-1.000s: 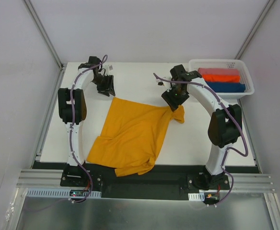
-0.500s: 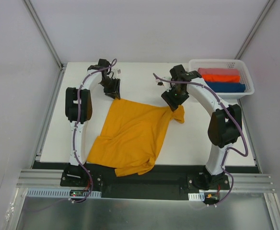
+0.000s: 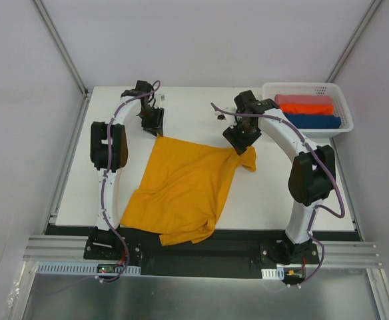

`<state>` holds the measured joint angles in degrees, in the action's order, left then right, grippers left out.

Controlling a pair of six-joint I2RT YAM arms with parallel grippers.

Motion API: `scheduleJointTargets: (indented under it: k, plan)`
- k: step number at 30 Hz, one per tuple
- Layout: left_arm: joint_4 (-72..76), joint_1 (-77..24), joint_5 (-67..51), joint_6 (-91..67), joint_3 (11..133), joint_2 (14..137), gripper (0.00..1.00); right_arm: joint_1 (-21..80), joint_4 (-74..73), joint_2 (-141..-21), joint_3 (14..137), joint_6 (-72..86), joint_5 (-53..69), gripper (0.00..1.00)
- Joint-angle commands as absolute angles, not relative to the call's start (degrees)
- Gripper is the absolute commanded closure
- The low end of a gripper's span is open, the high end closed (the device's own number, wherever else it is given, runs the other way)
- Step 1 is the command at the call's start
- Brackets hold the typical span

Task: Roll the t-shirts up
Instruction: Flatten out the T-shirt at the center of the board.

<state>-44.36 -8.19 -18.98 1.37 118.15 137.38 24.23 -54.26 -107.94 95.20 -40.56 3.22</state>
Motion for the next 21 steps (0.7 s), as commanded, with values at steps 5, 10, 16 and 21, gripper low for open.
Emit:
scheduleJointTargets:
  k: [5,10,16,21]
  plan:
    - [-45.1,-7.9,-13.4,1.7,116.7,137.8,0.75,25.1,-54.7,-107.8,96.8,-41.1,2.0,0.4]
    - [-45.1,-7.9,-14.3,2.1,116.6,138.3,0.89,25.6,-54.7,-108.3,97.5,-41.2,1.8,0.4]
    - [-45.3,-7.5,-16.0,2.5,117.1,135.4,1.0,25.7,-54.4,-108.5,97.5,-41.6,0.4,0.39]
    - [-45.5,-4.8,-16.5,4.1,115.9,126.2,1.0,23.3,-53.4,-109.8,99.4,-41.0,-2.4,0.39]
